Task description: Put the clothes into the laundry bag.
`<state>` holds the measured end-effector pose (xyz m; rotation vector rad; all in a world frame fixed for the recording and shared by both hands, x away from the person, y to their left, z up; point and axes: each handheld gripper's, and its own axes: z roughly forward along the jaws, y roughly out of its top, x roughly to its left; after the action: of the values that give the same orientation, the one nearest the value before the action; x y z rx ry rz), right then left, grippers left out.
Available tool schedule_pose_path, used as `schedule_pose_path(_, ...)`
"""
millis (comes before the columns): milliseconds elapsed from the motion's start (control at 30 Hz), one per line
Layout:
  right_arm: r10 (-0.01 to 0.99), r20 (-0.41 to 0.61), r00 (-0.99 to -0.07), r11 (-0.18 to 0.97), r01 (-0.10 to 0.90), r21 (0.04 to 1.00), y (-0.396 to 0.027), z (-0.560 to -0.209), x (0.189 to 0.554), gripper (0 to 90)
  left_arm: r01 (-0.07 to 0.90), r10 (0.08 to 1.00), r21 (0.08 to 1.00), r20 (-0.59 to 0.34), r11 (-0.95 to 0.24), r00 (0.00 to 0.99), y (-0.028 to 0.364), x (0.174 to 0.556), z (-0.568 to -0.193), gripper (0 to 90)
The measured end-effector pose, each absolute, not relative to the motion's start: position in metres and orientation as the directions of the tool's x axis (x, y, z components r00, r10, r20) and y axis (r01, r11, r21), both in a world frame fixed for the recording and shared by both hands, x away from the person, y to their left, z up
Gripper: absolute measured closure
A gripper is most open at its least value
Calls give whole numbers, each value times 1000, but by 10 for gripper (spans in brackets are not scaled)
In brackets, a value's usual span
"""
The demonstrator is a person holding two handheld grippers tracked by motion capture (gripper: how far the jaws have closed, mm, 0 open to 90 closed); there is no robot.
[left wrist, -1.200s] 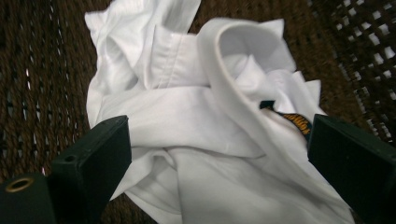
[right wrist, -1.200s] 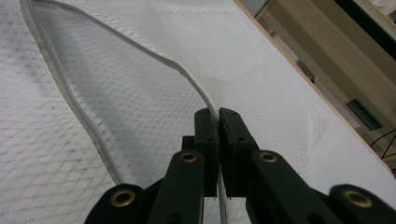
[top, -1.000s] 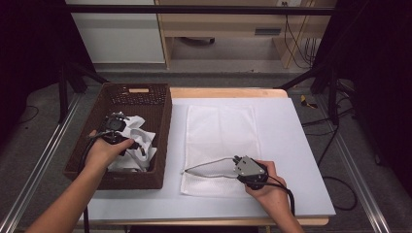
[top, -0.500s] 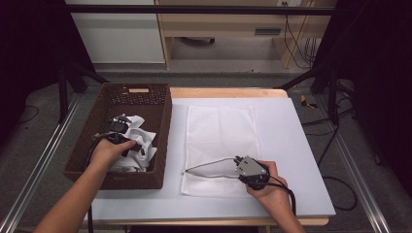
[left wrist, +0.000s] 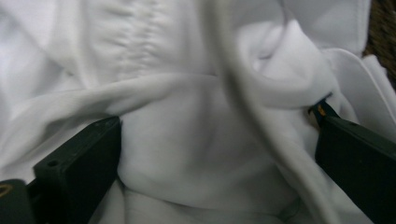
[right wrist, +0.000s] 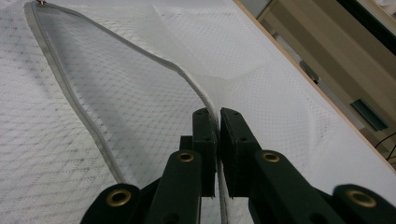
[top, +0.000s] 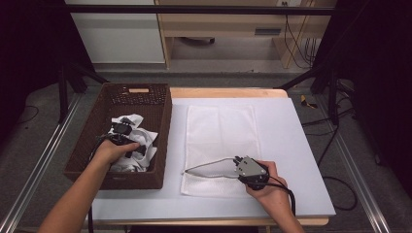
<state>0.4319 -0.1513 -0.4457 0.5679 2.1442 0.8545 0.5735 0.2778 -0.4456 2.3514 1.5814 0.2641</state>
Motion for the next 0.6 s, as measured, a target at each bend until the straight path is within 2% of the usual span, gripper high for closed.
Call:
schedule_pose_path(333, 621, -475, -623, 678, 122, 725, -151, -445, 432, 857, 862, 913, 331, -1, -385, 408, 273, 574, -449, 8)
schedule_pose_path(500, 617, -474, -629, 679, 121, 724, -152, -445, 433, 875, 854, 907, 318, 51, -412, 419, 271, 574, -447, 93)
schedule_pose_path(567, 618, -470, -631, 676, 121, 727, -152, -444, 433, 884, 854, 907, 318, 56, -411, 416, 271, 574, -446, 164)
schedule_pose_path(600, 618, -470, -631, 676, 121, 727, -152, -444, 433, 884, 855, 908, 318, 53, -410, 416, 272, 574, -445, 164)
